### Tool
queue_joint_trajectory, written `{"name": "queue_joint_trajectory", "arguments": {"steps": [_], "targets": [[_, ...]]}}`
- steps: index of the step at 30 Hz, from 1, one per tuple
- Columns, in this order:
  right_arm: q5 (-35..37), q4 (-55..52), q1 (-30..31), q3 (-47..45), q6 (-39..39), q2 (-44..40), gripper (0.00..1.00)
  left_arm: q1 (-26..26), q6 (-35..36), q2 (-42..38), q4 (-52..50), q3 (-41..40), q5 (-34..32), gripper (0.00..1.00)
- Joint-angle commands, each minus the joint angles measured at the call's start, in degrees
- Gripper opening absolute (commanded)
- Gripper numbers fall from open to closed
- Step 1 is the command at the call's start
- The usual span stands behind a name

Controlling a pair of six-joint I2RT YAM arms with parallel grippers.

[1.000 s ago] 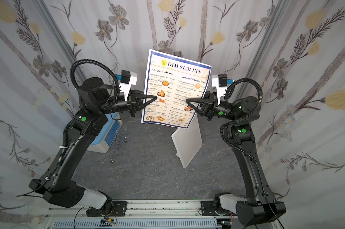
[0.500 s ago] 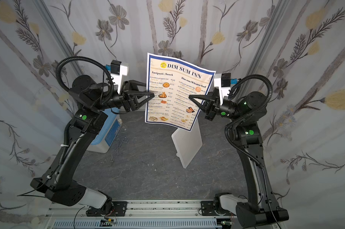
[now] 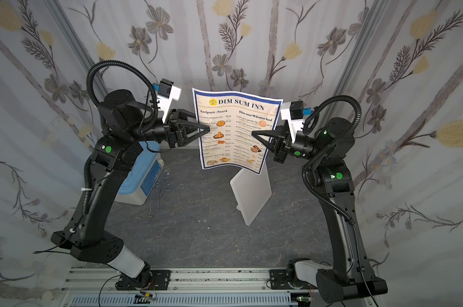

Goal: Insert the menus into the narrow rack
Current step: Pick up the menu from the center of the board.

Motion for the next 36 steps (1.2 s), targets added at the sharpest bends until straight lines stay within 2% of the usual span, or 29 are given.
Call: {"name": "queue_joint_trajectory", "arguments": {"steps": [1, 9, 11, 13, 15, 17, 20, 22, 25, 27, 30, 32, 36], "targets": [[-1.1, -1.4, 0.3, 0.6, -2.5, 0.4, 0.0, -0.2, 5.2, 1.2, -4.8, 2.0, -2.2, 0.47], [-2.0, -2.7, 0.5, 0.8, -3.3, 0.2, 0.0, -0.9, 9.9, 2.7, -7.5, 4.2, -3.6, 0.49], [-2.8, -2.7, 0.4, 0.7, -3.3, -0.1, 0.0, -0.2, 12.3, 2.5, -9.1, 4.6, -4.8, 0.57], [-3.3, -2.8, 0.2, 0.4, -3.4, -0.4, 0.0, 1.0, 12.4, 2.3, -8.4, 4.4, -3.4, 0.71], [-3.8, -2.7, 0.1, 0.3, -3.5, -0.6, 0.0, 1.6, 9.8, 2.3, -5.7, 3.3, -0.9, 0.84], [-4.1, -2.6, 0.1, 0.3, -3.5, -0.8, 0.0, 1.6, 6.4, 2.5, -2.4, 1.6, 2.0, 0.89], [-3.7, -2.8, 0.1, 0.2, -3.5, -0.8, 0.0, 1.4, 1.1, 2.3, 2.7, -1.3, 4.1, 0.85], [-3.2, -2.8, 0.2, 0.1, -3.4, -0.7, 0.0, 0.7, 0.4, 2.2, 3.5, -1.7, 4.6, 0.81], [-1.4, -3.2, 0.2, 0.1, -3.3, -0.4, 0.0, 0.3, -1.3, 2.1, 5.5, -2.1, 5.5, 0.67], [-0.1, -3.5, -0.1, 0.2, -3.3, -0.2, 0.0, 0.3, -2.5, 2.0, 6.9, -2.2, 5.8, 0.48], [2.6, -3.9, -0.3, 0.3, -2.6, 0.1, 0.0, 0.2, -4.2, 1.8, 8.7, -2.5, 6.5, 0.39], [4.4, -4.0, -0.6, 0.5, -1.6, 0.4, 0.0, 0.3, -4.3, 1.3, 8.9, -3.0, 6.1, 0.36], [3.3, -2.4, -0.5, 0.5, 0.6, 0.7, 0.0, 0.1, -1.1, 0.4, 6.0, -4.1, 2.4, 0.35]]}}
